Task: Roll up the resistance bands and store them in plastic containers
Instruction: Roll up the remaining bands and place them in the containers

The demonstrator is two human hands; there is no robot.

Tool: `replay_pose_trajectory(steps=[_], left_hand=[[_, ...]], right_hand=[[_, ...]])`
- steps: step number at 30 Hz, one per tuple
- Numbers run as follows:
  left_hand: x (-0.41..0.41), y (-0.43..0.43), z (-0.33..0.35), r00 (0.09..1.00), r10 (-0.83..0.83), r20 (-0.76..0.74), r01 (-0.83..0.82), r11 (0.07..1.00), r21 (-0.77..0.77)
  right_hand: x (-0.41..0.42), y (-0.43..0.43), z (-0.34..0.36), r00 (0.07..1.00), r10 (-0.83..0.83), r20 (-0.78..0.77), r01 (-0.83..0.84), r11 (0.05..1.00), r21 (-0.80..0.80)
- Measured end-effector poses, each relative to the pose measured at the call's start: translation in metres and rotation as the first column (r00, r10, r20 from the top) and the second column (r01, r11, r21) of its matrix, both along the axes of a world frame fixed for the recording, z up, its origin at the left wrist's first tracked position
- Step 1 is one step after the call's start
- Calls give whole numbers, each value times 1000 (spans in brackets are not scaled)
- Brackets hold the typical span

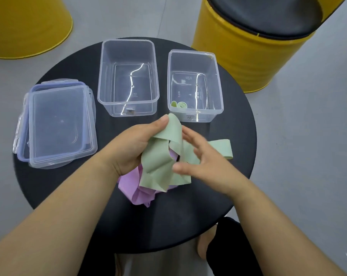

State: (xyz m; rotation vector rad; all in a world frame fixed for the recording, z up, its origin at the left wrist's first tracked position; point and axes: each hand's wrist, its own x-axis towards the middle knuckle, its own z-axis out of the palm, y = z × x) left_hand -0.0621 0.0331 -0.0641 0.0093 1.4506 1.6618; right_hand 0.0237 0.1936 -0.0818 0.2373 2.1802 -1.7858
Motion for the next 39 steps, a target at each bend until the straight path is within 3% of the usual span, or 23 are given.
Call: replay_pose_trajectory(steps=[2, 4, 8, 12, 15, 18, 20, 27, 29, 32, 35, 37, 39], left_hand=[[0, -1, -2, 999, -44, -24, 46, 996, 73], [-3, -6, -4, 995, -68, -68, 77, 988, 136], [-10, -16, -1, 999, 0, -47, 7, 989, 148], [-5, -13, -5, 997, -64, -40, 64, 998, 13], [-2, -12, -7, 983, -180, 30, 177, 979, 101], [-7, -23, -6, 934, -356, -41, 358, 922, 147], [-13, -34, -5, 934, -353, -47, 356, 928, 109], [-27, -66, -2, 946, -306, -105, 299, 951, -73], [-28, -68, -4, 970, -202, -137, 196, 979, -51], [-27, -62, -2, 990, -21, -139, 27, 999, 46], [-16, -47, 8, 988, 49, -146, -40, 997, 62], [-7, -36, 16, 985, 60, -160, -46, 995, 91], [1, -25, 27, 983, 81, -164, -59, 989, 136]], right_hand=[[-1, -8, -4, 996, 89, -25, -89, 996, 15], [-4, -8, -3, 998, -6, -55, 9, 998, 60], [-6, 8, 9, 985, -151, 86, 165, 965, -202], [-6, 14, 21, 968, -205, 143, 247, 873, -420], [-11, 13, 23, 952, -265, 155, 307, 809, -501], [-14, 21, 20, 938, -301, 172, 345, 769, -538], [-14, 29, 19, 934, -307, 182, 356, 761, -542], [-9, 44, 13, 900, -390, 193, 435, 824, -362], [-7, 47, 12, 895, -410, 174, 440, 874, -207], [-3, 50, 7, 946, -306, 104, 288, 944, 162], [-1, 43, 7, 982, -141, 122, 93, 938, 333], [0, 36, 11, 995, -48, 87, 12, 927, 375], [1, 26, 22, 1000, -26, 8, 23, 974, 227]])
